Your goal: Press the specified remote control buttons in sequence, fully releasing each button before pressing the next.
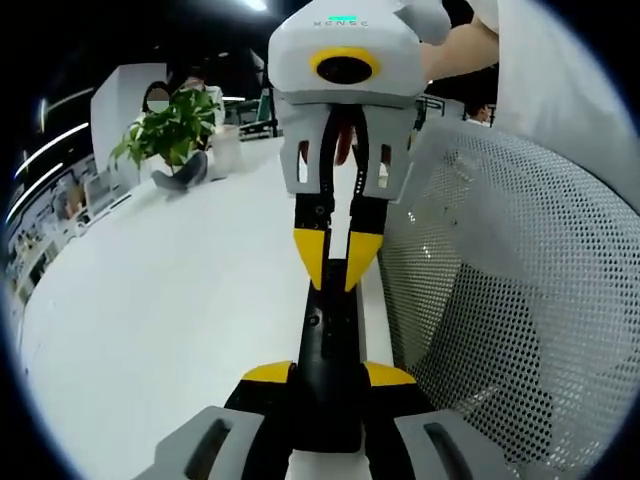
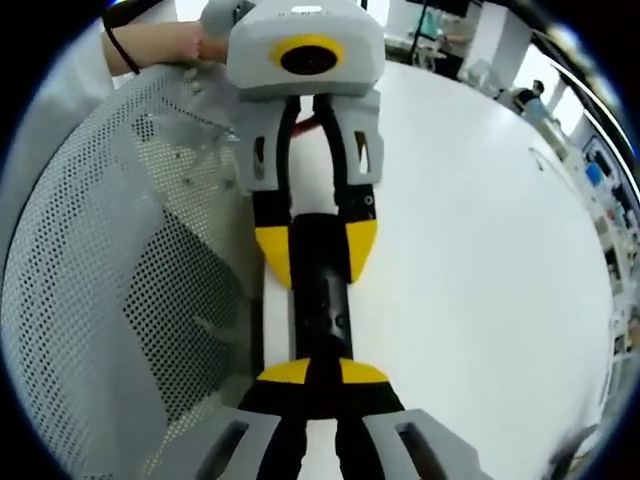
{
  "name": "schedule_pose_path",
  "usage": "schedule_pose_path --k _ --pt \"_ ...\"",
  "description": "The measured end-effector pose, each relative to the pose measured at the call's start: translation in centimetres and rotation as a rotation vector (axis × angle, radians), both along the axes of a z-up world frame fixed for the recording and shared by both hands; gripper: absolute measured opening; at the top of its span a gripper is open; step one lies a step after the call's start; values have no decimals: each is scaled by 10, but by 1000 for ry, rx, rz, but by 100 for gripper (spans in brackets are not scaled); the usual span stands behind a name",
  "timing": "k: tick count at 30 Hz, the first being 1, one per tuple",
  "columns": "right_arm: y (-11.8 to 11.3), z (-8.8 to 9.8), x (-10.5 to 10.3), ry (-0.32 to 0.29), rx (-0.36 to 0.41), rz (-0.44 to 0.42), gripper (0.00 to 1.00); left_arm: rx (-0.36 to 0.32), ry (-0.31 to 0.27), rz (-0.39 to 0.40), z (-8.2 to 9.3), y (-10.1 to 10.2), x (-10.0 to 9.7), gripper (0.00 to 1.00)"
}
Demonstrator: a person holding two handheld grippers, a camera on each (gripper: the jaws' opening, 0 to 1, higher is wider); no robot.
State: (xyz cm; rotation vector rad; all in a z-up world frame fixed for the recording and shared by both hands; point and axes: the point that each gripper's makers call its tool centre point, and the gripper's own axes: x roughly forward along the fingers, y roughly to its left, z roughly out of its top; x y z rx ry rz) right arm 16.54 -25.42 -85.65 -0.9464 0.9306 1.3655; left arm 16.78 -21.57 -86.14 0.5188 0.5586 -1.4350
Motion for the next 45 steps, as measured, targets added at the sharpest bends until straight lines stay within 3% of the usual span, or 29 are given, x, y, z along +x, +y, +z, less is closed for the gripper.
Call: schedule_pose_path --k 11,17,28,39,42,45 --pt "2 -3 0 4 -125 48 4 0 3 6 0 0 0 25" --pt "-1 -1 1 12 -67 -7 4 -1 4 8 0 0 0 25" --pt "-2 1 0 9 28 -31 4 0 3 18 0 0 1 25" --pt "-6 0 2 -4 33 -55 2 -3 4 18 0 0 0 25" --pt "-5 -1 0 -51 -1 4 1 -4 5 18 0 0 1 25" --pt "-5 -1 0 -56 8 -5 2 -5 6 19 0 1 0 25"
